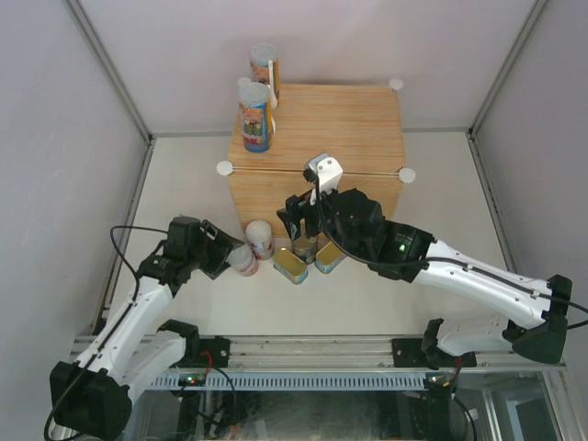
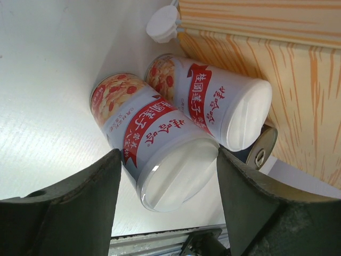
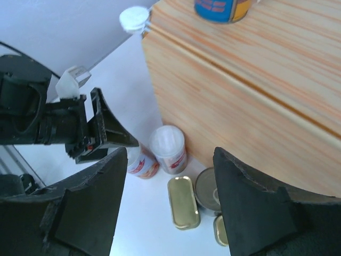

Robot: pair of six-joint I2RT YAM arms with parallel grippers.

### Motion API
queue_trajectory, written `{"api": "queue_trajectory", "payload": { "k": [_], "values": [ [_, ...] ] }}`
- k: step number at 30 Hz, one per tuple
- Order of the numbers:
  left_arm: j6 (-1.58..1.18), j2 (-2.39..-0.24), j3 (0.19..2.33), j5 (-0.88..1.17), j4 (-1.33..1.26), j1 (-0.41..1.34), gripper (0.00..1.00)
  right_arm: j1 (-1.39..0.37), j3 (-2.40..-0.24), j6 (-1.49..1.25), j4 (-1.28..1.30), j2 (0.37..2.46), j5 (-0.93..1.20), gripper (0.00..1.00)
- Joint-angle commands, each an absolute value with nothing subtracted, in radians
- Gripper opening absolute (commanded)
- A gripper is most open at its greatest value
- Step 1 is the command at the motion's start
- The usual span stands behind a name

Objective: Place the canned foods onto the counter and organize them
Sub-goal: Move the canned food to the center of the board, then pick up the canned food from the center of the board.

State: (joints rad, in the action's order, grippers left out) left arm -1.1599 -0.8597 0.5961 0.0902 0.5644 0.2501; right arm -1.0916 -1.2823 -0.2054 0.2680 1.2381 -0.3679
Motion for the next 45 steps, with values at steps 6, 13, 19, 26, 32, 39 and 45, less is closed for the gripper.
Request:
{"api": "queue_trajectory", "payload": {
  "k": [6, 13, 19, 26, 32, 39, 45],
  "values": [
    [-1.167, -0.823, 0.547, 0.107, 0.631, 0.289, 0.72, -1.202, -1.180, -0.221, 0.244, 1.188, -0.423, 0.66],
    [-1.146, -0.880, 0.584, 0.096, 0.631, 0.297, 0.80, -1.213, -1.074, -0.218, 0.178, 1.189, -0.333, 0.69],
    [-1.141, -0.900, 0.626, 0.080, 0.624, 0.306, 0.86, -1.213, -1.042, -0.191, 0.145, 1.212, -0.272, 0.71],
    [-1.154, -0.866, 0.655, 0.065, 0.640, 0.323, 1.00, -1.216, -1.035, -0.177, 0.119, 1.268, -0.169, 0.73],
    [-1.176, -0.762, 0.701, 0.008, 0.701, 0.332, 1.00, -1.226, -1.011, -0.173, 0.065, 1.311, -0.117, 0.74],
    [-1.168, -0.637, 0.756, -0.118, 0.807, 0.336, 1.00, -1.233, -0.985, -0.183, -0.006, 1.366, -0.136, 0.74],
    [-1.117, -0.491, 0.735, -0.273, 0.827, 0.337, 0.99, -1.239, -0.983, -0.199, -0.103, 1.462, -0.174, 0.72]
  ]
}}
